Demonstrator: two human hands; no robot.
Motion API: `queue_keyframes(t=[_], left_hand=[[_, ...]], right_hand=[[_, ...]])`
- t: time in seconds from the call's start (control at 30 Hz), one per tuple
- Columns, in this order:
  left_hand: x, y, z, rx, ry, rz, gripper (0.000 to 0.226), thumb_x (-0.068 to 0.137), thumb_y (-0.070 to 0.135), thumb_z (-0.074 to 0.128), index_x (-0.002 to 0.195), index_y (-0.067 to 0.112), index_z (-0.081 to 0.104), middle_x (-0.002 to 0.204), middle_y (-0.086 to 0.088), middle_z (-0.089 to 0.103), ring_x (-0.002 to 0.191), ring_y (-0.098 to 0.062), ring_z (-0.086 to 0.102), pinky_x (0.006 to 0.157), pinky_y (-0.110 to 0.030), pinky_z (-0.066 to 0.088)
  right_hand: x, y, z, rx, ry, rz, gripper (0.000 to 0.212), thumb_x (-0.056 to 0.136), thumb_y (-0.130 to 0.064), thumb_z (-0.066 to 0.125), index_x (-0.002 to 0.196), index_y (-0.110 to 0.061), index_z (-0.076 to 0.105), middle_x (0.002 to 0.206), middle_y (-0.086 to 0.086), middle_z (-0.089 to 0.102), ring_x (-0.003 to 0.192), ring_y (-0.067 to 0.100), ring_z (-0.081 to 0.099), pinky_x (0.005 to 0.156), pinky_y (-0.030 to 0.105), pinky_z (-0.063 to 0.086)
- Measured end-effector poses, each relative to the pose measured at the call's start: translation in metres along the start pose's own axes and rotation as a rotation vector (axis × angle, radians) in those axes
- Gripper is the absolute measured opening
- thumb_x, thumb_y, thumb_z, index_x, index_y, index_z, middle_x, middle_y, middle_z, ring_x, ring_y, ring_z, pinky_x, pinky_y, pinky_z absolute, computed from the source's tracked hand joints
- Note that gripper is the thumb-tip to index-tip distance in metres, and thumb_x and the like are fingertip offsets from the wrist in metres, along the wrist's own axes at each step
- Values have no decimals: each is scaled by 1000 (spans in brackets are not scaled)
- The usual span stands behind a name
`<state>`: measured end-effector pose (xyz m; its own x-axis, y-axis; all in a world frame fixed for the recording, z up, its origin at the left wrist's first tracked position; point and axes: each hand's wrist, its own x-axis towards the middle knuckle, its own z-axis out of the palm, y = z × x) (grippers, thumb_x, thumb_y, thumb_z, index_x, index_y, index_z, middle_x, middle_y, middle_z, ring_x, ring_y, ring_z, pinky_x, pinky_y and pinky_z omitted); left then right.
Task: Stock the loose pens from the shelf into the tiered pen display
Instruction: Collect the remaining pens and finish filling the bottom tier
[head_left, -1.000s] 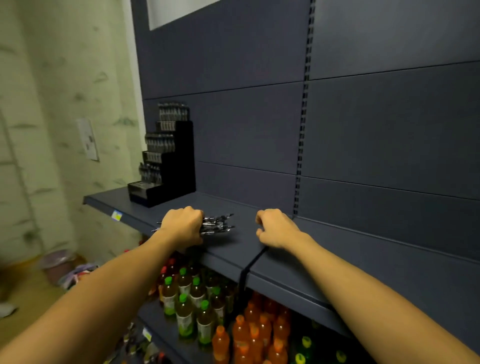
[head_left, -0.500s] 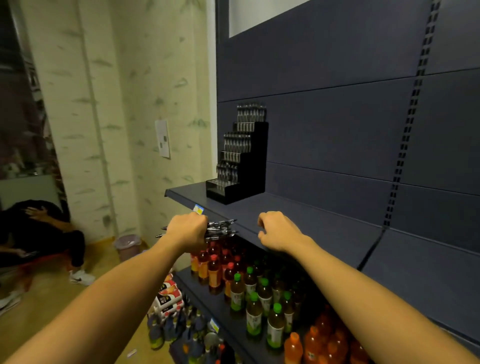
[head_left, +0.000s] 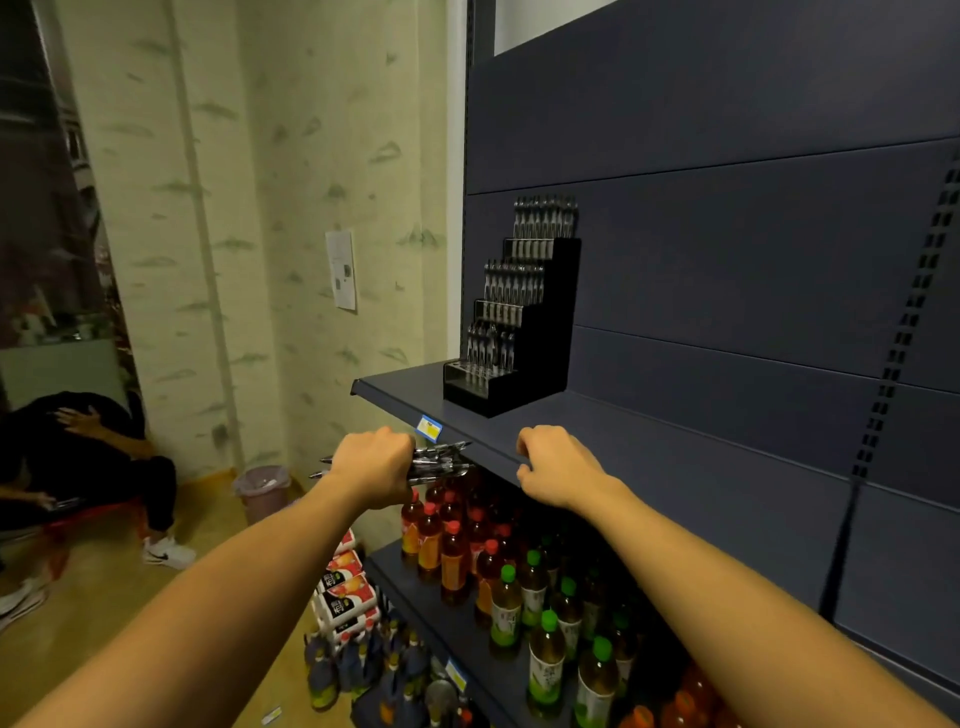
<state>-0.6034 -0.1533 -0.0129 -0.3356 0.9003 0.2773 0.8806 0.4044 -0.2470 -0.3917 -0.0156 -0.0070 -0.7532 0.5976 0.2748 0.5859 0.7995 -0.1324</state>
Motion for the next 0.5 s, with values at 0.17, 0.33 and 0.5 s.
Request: queue_keyframes(t=[0.17,0.33,0.5], left_hand=[[41,-11,16,9,-8,9,25,79,35,70,96,21,58,82,2,58,73,-21,60,60,-33,51],[90,-26,23,9,18,18,24,79,33,69,95,23,55,83,3,57,70,-19,56,53,-29,39],[134,-42,29,2,20,8,25,79,34,70,92,23,52,82,2,58,69,-19,57,53,-29,39]], right_hand=[[46,13,10,-12,1,19,18,99,-21,54,111,-9,57,114,10,57,96,29,57,81,43,54],[98,24,15,-15,12,33,17,99,-19,53,112,-10,57,112,11,57,92,29,57,77,42,54],[142,38,20,-17,14,39,17,97,-18,54,112,-11,57,113,10,57,91,28,57,74,41,53]])
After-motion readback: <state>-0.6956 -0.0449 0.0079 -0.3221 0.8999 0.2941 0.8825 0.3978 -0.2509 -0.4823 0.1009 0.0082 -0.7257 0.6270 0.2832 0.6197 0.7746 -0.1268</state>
